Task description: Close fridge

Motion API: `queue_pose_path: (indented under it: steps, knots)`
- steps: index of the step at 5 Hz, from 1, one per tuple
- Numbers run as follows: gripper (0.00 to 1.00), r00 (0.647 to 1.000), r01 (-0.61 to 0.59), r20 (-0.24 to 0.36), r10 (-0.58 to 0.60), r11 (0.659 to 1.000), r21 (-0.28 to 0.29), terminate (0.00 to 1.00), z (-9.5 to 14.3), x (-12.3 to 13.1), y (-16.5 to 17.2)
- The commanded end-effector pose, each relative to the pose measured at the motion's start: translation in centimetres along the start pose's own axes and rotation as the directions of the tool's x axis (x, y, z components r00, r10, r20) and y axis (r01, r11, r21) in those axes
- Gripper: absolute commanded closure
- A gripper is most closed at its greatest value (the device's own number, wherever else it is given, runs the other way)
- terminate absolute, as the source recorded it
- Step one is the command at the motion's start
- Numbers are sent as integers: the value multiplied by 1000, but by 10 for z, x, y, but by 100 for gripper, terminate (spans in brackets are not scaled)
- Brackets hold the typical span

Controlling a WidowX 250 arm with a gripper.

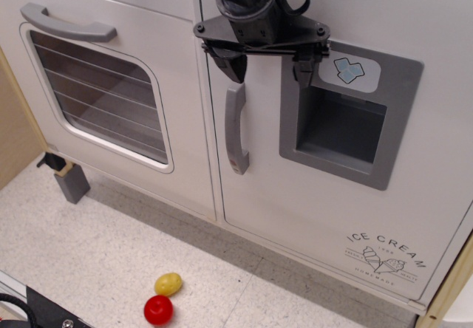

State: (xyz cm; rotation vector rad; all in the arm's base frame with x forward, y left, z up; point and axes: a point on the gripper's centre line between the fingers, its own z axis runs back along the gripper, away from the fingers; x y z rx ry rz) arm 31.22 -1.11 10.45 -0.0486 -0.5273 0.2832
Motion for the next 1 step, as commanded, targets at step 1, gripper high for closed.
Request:
queue_pose_path:
  steps: [1]
  knots:
    - [0,999,-5,36,5,1000,-12,100,13,6,5]
